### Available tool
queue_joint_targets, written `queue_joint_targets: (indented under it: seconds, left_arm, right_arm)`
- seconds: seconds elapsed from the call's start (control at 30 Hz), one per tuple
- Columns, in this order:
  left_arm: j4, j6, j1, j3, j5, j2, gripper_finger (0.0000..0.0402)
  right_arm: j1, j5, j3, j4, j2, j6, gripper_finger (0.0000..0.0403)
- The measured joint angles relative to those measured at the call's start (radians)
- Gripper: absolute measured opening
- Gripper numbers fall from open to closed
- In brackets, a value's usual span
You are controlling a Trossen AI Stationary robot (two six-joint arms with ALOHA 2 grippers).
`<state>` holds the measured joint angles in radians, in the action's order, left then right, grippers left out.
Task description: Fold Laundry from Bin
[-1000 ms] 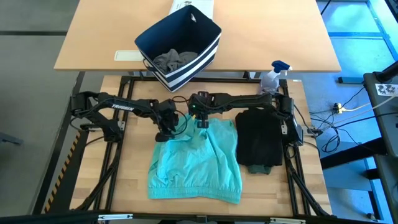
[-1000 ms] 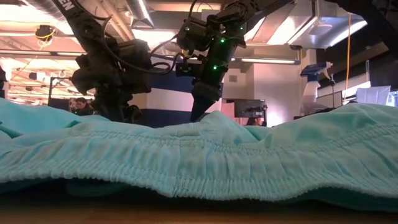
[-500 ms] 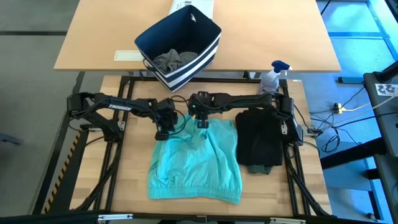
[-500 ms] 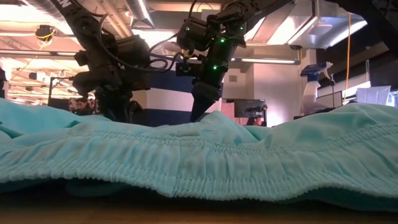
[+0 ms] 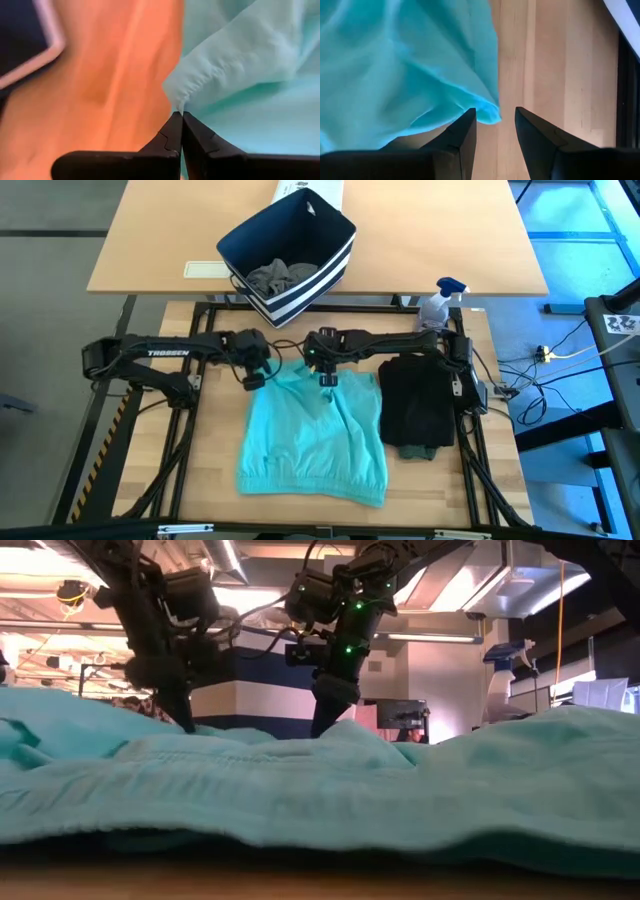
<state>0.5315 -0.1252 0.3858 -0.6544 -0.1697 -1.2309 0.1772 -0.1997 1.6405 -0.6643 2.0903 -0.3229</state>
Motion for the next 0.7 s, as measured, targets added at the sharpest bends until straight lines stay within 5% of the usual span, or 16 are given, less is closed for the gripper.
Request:
queue_joint_targets:
  seconds: [0.23,0.43,0.7]
  left_arm:
    - [0.003,0.075,0.048,0.0,-0.045,-0.006,0.0]
    - [0.09,0.204,0.052,0.0,0.055,-0.006,0.0]
    - [0.22,0.318,0.037,0.0,-0.197,-0.005,0.0]
  right_arm:
    - [0.0,0.005,0.0,0.0,0.0,0.0,0.0136]
    - [0.0,0.015,0.0,-0.021,0.0,0.0,0.0136]
    - [0.0,0.028,0.0,-0.018,0.0,0.001,0.0136]
